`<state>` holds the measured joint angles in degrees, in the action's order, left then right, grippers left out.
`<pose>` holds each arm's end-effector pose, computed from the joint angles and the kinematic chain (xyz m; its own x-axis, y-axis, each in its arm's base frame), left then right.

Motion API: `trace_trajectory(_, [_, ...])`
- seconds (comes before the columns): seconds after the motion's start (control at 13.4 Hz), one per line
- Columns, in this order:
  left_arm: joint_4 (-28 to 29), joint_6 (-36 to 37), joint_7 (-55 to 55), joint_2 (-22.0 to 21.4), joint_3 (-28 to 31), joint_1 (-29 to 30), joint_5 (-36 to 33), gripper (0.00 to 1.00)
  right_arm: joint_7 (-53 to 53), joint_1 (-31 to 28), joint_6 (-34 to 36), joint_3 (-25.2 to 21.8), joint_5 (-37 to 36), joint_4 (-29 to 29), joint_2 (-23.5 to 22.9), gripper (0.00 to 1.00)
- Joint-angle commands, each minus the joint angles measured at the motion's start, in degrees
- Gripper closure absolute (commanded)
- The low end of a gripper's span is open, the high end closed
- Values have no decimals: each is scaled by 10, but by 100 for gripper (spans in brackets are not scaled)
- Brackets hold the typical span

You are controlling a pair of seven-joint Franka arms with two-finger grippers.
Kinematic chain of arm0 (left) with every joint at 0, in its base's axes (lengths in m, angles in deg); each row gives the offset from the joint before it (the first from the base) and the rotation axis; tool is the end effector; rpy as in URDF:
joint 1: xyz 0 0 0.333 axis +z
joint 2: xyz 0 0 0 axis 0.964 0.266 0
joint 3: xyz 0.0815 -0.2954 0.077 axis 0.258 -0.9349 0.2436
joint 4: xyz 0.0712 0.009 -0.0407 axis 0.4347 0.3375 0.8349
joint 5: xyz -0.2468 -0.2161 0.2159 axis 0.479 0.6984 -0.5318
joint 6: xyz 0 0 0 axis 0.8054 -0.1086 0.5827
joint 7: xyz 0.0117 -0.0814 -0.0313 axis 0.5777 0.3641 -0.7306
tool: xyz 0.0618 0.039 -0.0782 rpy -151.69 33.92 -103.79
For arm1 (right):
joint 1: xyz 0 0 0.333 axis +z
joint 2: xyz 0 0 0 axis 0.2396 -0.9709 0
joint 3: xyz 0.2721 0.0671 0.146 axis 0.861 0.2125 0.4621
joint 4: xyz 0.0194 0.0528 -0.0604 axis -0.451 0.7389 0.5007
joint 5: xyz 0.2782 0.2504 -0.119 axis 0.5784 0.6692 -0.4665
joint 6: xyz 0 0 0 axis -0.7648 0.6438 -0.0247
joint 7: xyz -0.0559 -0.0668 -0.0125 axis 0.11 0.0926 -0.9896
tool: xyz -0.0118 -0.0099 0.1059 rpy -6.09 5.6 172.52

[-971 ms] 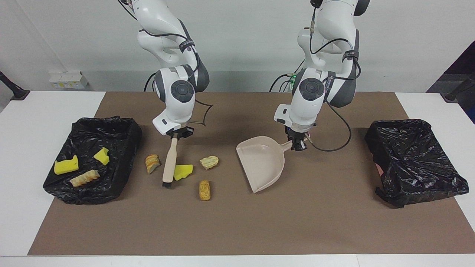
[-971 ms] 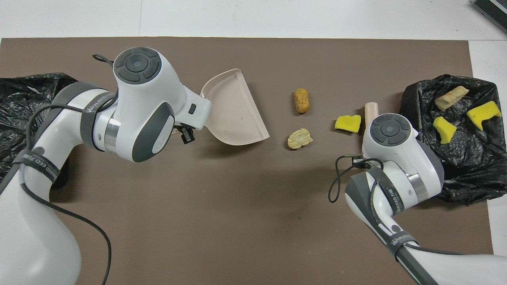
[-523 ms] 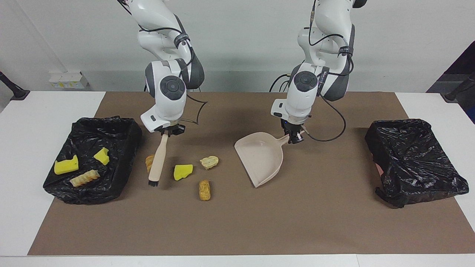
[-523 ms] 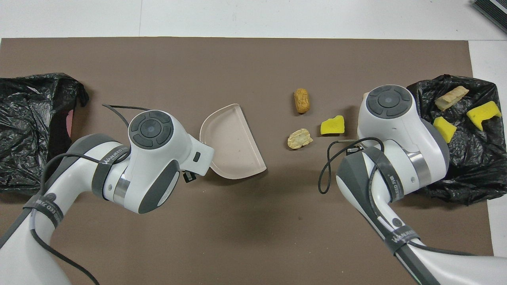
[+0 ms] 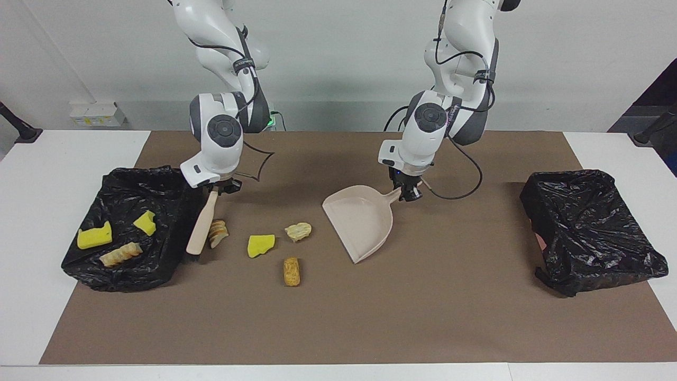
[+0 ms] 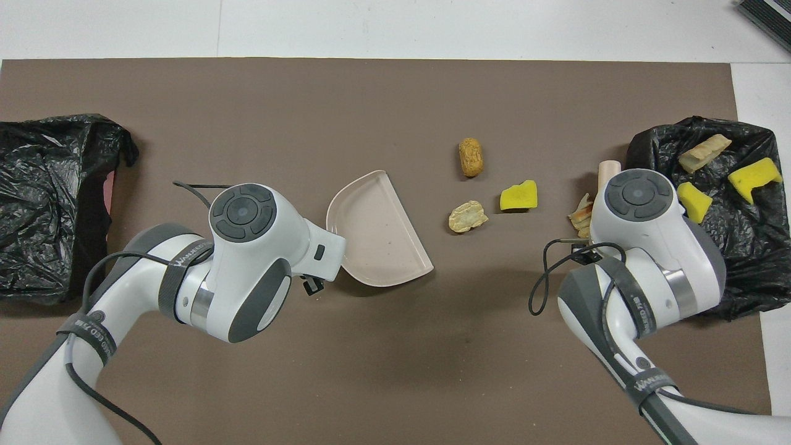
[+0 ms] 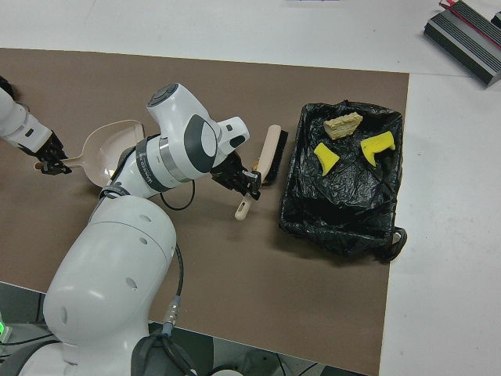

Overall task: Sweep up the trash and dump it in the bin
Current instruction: 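Grasp the dustpan with the left gripper while the right gripper grasps the brush, then sweep the pieces toward the dustpan with the brush in the right gripper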

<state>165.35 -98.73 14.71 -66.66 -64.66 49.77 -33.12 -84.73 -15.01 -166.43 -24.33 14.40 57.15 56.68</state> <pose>0.4944 -0.2881 0.3616 0.4060 -0.9138 -0.0128 -0.9092 -0.4052 0.0960 0.5246 0.0570 0.3462 0.9803 -0.1538 -0.1238 -0.0973 -0.9218 0.3753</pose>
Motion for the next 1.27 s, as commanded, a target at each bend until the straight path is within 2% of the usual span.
trace_trajectory(0.0, [19, -18, -7, -15, 6, -6, 7, 100, 27, -4, -30, 9, 13, 26, 13, 100])
trace_trajectory(0.15, [19, -17, -7, -15, 6, -6, 7, 100, 118, 10, -32, 10, 88, 25, 13, 100])
trace_trajectory(0.37, [20, -17, -8, -15, 6, -7, 7, 100, 177, 44, -34, 11, 121, 6, 3, 100])
trace_trajectory(0.52, [20, -16, -9, -15, 6, -8, 7, 100, 204, 78, -17, 10, 152, -33, -14, 100])
trace_trajectory(0.67, [20, -16, -9, -15, 6, -7, 7, 100, 203, 88, 45, 10, 154, -110, -43, 100])
trace_trajectory(0.82, [20, -16, -9, -15, 6, -7, 7, 100, 203, 78, 77, 8, 145, -150, -47, 100])
trace_trajectory(1.12, [20, -15, -13, -16, 6, -8, 7, 100, 205, 51, 34, 6, 110, -152, -53, 100])
trace_trajectory(1.2, [20, -15, -13, -16, 6, -8, 7, 100, 206, 48, 20, 6, 102, -157, -67, 100])
